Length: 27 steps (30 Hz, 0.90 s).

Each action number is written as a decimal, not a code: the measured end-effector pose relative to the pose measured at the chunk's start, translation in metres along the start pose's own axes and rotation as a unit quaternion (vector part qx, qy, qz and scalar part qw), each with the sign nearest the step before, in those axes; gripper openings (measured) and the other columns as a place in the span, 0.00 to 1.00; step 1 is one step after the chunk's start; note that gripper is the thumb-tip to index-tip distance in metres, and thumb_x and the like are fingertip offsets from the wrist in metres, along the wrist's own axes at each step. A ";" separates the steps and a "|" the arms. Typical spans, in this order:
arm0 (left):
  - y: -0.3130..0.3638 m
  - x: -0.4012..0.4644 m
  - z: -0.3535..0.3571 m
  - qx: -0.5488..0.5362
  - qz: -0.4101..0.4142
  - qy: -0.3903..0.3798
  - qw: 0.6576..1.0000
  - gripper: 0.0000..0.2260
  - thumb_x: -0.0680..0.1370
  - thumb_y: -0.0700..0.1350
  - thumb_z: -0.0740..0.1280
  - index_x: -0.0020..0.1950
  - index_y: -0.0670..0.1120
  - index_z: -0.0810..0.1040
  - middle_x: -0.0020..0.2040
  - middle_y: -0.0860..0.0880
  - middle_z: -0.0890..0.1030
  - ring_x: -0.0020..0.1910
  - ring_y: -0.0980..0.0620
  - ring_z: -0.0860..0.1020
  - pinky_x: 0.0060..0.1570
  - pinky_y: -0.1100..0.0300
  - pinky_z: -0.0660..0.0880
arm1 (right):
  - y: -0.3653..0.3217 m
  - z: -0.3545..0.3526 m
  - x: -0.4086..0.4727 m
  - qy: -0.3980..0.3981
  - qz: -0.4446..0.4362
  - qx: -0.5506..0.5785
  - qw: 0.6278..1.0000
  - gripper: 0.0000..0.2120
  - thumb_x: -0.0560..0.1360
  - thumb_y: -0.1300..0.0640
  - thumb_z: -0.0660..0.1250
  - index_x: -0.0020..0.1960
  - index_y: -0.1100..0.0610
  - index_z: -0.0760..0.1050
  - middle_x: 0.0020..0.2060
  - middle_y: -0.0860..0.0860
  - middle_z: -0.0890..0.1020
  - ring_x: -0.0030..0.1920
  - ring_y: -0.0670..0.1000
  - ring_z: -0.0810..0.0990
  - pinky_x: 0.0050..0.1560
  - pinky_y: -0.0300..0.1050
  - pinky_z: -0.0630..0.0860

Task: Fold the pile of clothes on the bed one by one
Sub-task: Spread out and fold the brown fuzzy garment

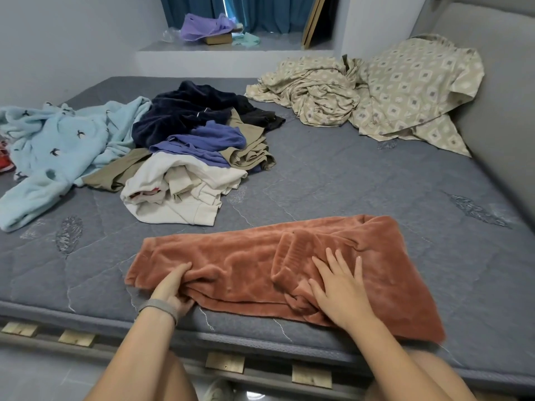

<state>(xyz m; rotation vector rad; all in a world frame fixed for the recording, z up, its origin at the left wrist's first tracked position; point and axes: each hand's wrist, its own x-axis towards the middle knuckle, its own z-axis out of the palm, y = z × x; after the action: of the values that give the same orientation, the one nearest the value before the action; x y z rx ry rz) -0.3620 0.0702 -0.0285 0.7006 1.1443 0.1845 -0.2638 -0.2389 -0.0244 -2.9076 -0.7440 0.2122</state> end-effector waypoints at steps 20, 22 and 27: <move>-0.155 -0.098 0.180 0.738 0.494 -0.269 0.373 0.26 0.73 0.70 0.56 0.68 0.62 0.64 0.79 0.55 0.53 0.78 0.51 0.46 0.73 0.42 0.39 | 0.056 -0.043 -0.032 0.190 0.349 0.720 0.569 0.44 0.69 0.23 0.50 0.72 0.52 0.67 0.69 0.52 0.72 0.68 0.53 0.71 0.72 0.49 0.61; -0.166 -0.092 0.177 0.762 0.510 -0.248 0.311 0.28 0.73 0.71 0.47 0.71 0.63 0.62 0.79 0.54 0.49 0.78 0.51 0.42 0.72 0.40 0.36 | 0.057 -0.052 -0.039 0.287 0.357 0.631 0.626 0.27 0.81 0.42 0.52 0.73 0.58 0.64 0.71 0.56 0.70 0.70 0.55 0.68 0.67 0.39 0.59; -0.147 -0.092 0.183 0.700 0.456 -0.323 0.445 0.31 0.73 0.66 0.41 0.68 0.59 0.70 0.76 0.56 0.62 0.77 0.55 0.54 0.75 0.43 0.44 | 0.061 -0.047 -0.033 0.424 0.061 0.244 0.870 0.28 0.71 0.55 0.64 0.71 0.59 0.67 0.70 0.55 0.70 0.75 0.54 0.61 0.75 0.49 0.55</move>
<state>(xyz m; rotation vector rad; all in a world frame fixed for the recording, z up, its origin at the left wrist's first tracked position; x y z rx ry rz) -0.2707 -0.1636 -0.0028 2.6076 -0.2826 -0.2235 -0.2558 -0.3120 0.0155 -2.2012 -0.2800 -0.7192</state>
